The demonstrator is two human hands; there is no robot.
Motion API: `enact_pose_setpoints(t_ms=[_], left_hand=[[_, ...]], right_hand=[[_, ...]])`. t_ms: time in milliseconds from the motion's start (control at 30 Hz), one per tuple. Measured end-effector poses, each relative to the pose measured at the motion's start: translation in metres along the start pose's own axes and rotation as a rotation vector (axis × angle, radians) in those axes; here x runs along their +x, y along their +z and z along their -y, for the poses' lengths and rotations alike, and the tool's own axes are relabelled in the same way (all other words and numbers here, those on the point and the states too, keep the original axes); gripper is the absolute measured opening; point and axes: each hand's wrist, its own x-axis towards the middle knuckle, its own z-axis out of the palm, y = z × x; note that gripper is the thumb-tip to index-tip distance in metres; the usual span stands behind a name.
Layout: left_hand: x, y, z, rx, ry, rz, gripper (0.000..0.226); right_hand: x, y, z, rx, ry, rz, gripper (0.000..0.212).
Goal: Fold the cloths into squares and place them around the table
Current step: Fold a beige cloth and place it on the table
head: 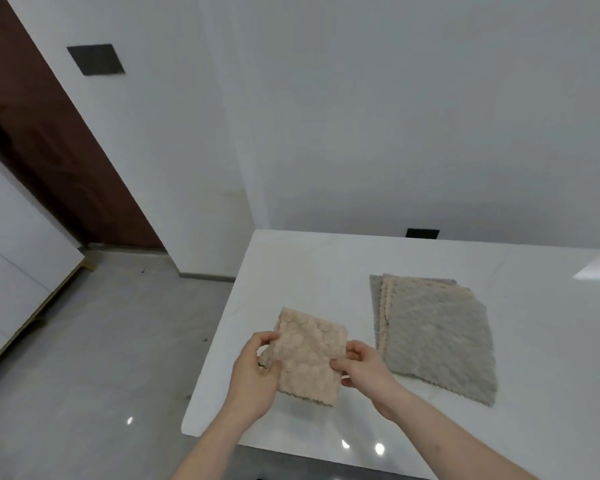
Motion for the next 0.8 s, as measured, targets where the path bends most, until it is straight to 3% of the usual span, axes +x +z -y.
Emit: enact_pose_setpoints(t_ms=[233,467,800], left_hand=[[0.085,-0.089,0.031,0.145,0.001,0.172,0.052],[0.127,-0.103,0.025,0.147,-0.011,0.293,0.043],[0.161,-0.14,0.058,0.129,-0.179,0.188,0.043]], right_hand=[[0.035,0.092,0.03,0.011,-0.025,-0.1,0.021],[0.06,0.104,0.045,0.08,0.005,-0.197,0.023],[0.105,0.147,0.066,0.074,0.023,-0.068,0.022]])
